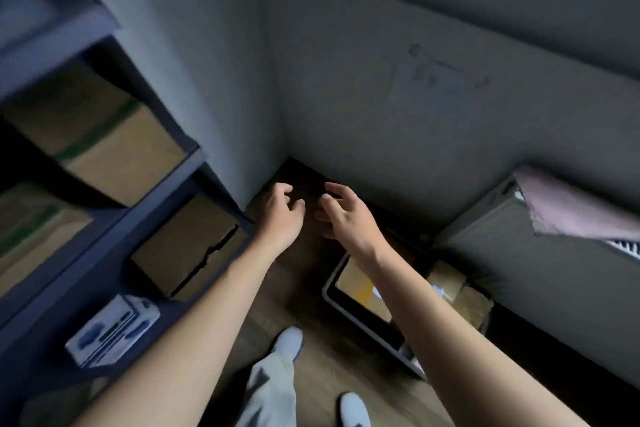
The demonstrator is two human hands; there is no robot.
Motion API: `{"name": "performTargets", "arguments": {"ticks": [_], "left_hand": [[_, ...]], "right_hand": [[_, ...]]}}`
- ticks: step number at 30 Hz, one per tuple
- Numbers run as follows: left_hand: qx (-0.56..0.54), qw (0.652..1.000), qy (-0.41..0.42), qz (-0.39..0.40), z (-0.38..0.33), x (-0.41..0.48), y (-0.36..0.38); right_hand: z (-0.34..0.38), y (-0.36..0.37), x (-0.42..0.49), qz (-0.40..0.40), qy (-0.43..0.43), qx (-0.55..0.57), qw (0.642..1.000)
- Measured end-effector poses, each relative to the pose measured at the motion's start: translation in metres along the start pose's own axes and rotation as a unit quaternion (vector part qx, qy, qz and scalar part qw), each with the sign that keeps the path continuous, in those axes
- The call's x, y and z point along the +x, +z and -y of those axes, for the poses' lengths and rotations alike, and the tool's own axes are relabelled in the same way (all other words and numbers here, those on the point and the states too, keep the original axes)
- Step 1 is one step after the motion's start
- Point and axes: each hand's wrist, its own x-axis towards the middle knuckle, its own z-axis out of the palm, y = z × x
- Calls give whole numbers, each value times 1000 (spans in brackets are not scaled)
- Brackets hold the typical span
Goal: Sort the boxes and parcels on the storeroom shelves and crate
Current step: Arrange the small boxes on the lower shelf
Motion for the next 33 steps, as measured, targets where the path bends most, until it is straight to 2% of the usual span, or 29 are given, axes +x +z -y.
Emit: {"name": "performTargets", "arguments": {"ticks": [4, 8, 12, 17, 23, 33], "left_hand": [[-44, 993, 4, -108, -14, -75, -74], [-79, 971, 4, -226, -11, -160, -136], [-126, 931, -5, -342, 8, -247, -186], [-159, 878, -24, -450, 43, -359, -231], [-166, 816, -61, -550, 115, -507, -271], [-161, 731, -111, -654, 253, -773, -304]], "right_hand": [[61, 22, -49, 85, -95, -8, 992], [109, 60, -115, 194, -162, 2, 968], [144, 104, -189, 308, -230, -2, 923], [167, 164, -287, 419, -289, -14, 861], [158, 247, -429, 528, -291, -24, 798], [101, 368, -701, 635, -273, -24, 722]]}}
